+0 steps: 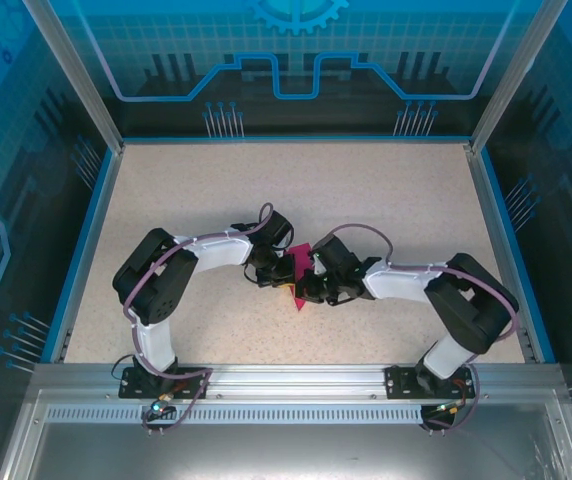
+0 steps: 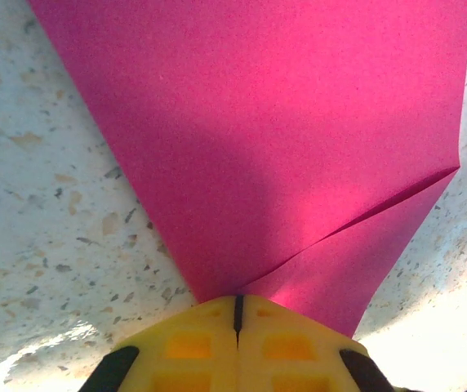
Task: Fold a paper plane with a square sheet of paper (pick it up from the middle)
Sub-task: Third fold the triangle at the center of the table.
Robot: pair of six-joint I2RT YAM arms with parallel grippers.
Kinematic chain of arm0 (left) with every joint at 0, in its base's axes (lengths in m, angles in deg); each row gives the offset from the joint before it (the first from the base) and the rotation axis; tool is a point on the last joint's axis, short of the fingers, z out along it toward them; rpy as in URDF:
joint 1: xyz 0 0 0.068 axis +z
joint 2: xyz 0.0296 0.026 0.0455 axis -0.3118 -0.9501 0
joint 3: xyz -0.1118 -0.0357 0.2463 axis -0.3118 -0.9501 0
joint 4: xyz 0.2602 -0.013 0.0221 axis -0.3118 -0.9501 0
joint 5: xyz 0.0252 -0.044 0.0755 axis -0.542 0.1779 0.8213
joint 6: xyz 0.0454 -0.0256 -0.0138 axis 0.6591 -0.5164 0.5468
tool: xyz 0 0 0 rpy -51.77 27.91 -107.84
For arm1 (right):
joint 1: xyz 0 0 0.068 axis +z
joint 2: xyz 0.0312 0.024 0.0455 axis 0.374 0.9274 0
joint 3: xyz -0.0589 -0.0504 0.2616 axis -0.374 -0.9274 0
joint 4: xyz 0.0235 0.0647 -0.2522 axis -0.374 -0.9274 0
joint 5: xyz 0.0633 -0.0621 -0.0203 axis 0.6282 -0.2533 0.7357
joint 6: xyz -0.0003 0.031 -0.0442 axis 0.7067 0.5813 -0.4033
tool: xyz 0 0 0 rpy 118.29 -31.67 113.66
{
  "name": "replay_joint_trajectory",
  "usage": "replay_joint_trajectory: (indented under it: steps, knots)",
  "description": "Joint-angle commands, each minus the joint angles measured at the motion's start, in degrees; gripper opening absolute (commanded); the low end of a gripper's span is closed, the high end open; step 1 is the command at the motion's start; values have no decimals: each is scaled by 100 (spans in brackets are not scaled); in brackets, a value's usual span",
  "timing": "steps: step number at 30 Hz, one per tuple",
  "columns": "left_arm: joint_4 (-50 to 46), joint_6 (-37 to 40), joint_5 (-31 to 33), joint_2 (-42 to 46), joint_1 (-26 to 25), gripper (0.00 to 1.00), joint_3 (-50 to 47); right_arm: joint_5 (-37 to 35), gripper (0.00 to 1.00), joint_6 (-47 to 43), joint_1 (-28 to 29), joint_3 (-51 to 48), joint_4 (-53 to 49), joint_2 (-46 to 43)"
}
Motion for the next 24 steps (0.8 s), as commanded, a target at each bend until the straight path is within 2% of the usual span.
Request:
replay_joint_trajectory:
  steps: [1, 10, 24]
  knots:
    - [-755, -36, 891, -519, 27, 0, -356, 166, 0, 167, 132, -62, 143, 235]
    - [-772, -88, 943, -535, 20, 0, -342, 243, 0, 103, 183, -244, 146, 427]
    - [-830, -181, 1050, -598, 20, 0, -315, 677, 0, -680, 415, -699, -341, 212]
